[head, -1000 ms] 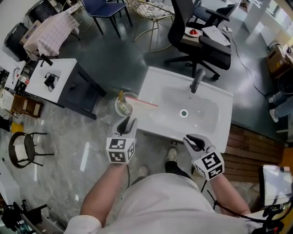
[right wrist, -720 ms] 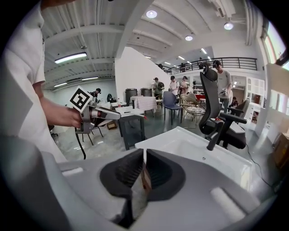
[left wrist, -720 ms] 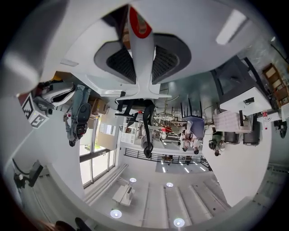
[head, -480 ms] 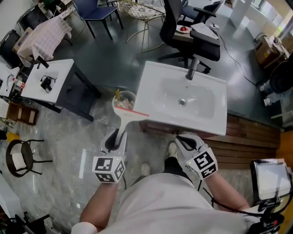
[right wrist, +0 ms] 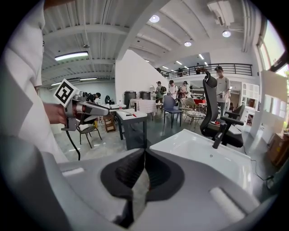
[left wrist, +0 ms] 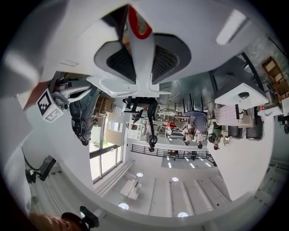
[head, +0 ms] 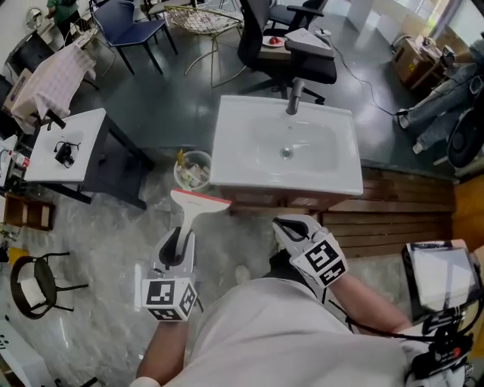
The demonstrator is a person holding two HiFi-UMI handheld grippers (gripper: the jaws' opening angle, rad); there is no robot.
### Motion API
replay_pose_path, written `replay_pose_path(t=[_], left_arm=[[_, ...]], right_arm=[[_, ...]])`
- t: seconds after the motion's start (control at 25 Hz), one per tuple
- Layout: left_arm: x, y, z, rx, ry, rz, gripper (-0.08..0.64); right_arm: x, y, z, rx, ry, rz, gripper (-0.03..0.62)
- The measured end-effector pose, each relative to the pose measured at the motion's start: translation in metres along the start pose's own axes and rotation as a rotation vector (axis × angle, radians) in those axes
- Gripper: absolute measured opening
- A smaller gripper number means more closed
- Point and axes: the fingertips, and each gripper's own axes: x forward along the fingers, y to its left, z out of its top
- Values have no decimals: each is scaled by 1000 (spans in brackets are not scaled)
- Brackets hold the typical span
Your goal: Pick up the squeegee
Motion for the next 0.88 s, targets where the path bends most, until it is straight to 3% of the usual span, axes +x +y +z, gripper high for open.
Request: replay_pose_path(t=[0.88], left_arm=[[-17,-4,-9,-2,0,-56,118]], right_arm=[[-6,33,14,-15,-23,-9,3]])
